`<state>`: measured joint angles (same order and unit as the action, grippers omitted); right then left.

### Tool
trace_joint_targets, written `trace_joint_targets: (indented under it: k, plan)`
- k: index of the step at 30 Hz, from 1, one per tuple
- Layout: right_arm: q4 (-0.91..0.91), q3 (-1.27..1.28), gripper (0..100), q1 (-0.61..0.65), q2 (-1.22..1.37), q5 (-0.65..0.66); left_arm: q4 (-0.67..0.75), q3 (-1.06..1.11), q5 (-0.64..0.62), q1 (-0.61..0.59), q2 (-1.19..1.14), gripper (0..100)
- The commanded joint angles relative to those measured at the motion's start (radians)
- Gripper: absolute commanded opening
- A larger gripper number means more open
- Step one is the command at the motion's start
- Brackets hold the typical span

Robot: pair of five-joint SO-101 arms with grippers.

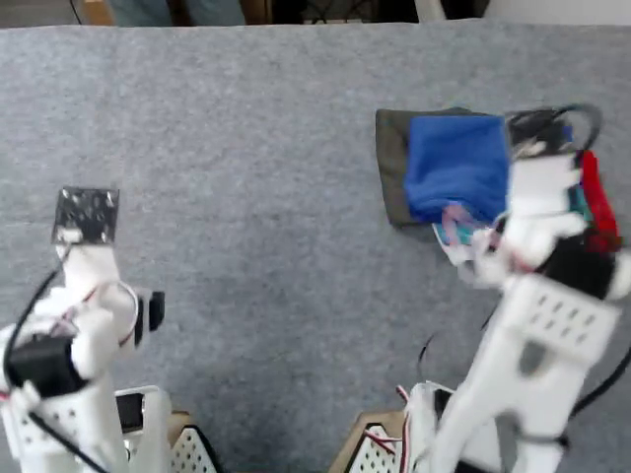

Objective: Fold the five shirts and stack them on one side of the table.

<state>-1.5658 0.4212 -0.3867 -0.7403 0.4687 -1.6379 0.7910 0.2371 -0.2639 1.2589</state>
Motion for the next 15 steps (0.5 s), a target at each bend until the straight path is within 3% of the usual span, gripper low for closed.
trace_joint_targets:
  k: [1, 5, 15]
  plan:
    - [0.092, 0.278, 1.4, 0.098, -0.248, 0.006, 0.014, 0.062, 0.063, -0.001, 0.092, 14]
    - [0.176, 0.558, 1.4, 0.161, -0.481, 0.0, 0.02, 0.11, 0.14, -0.001, 0.143, 5]
    - [0.229, 0.914, 1.4, 0.16, -0.849, 0.0, 0.021, 0.139, 0.184, -0.002, 0.158, 4]
